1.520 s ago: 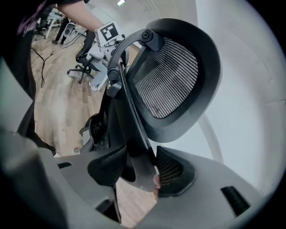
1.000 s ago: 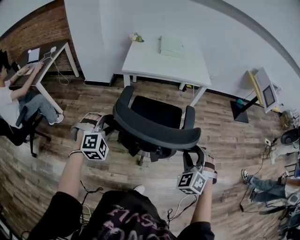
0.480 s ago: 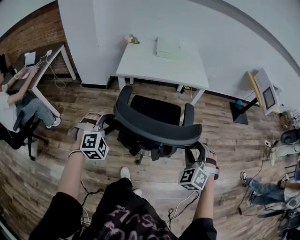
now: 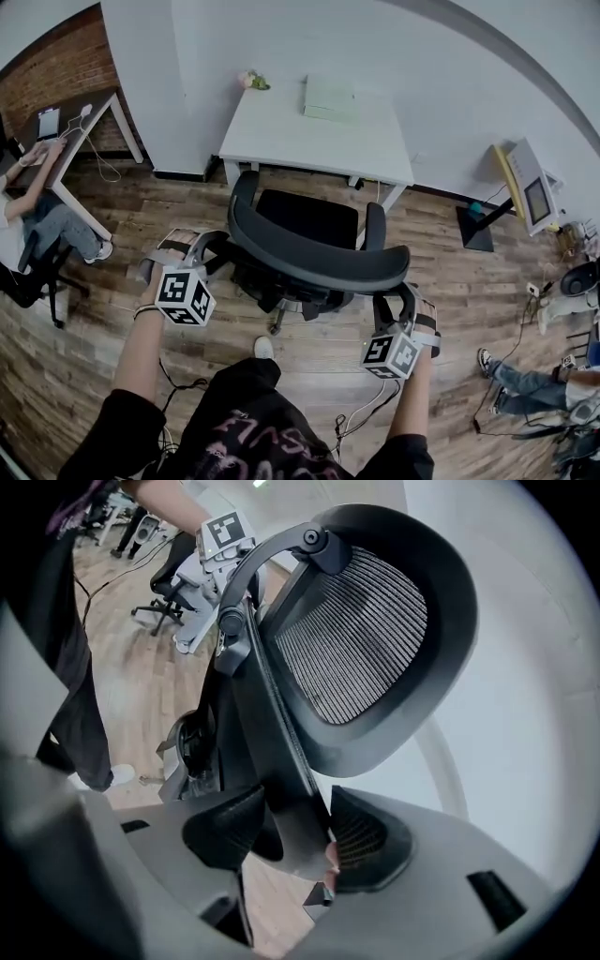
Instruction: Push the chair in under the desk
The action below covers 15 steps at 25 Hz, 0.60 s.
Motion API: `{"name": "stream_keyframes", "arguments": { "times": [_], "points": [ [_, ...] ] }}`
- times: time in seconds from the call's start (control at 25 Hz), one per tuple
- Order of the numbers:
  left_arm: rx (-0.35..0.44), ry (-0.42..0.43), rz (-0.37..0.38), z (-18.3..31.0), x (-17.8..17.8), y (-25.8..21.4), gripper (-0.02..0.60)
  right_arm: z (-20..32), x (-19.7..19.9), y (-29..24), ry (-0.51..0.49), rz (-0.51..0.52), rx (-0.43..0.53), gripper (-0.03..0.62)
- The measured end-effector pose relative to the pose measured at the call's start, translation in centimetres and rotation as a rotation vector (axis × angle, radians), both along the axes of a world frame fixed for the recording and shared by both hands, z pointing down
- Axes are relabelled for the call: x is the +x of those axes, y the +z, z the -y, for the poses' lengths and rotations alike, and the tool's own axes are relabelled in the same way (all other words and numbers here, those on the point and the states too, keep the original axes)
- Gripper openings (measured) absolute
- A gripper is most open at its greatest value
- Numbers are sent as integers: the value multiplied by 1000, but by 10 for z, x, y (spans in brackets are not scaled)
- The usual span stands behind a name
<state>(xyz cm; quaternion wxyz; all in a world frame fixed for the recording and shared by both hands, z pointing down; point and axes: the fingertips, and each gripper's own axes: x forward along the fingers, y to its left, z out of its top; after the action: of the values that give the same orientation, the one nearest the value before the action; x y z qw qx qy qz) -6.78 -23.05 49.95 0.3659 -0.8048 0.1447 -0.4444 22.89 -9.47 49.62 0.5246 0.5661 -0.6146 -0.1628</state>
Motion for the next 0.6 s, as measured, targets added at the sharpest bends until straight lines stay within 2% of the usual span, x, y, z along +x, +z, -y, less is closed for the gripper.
{"name": "stream_keyframes", "arguments": {
  "times": [0.24, 0.6],
  "points": [
    [0, 4, -21, 27, 26, 1, 204, 34, 29, 2, 8, -8, -7, 225],
    [-9, 12, -15, 72, 60, 2, 204, 85, 67, 4, 23, -15, -12, 225]
  ]
}}
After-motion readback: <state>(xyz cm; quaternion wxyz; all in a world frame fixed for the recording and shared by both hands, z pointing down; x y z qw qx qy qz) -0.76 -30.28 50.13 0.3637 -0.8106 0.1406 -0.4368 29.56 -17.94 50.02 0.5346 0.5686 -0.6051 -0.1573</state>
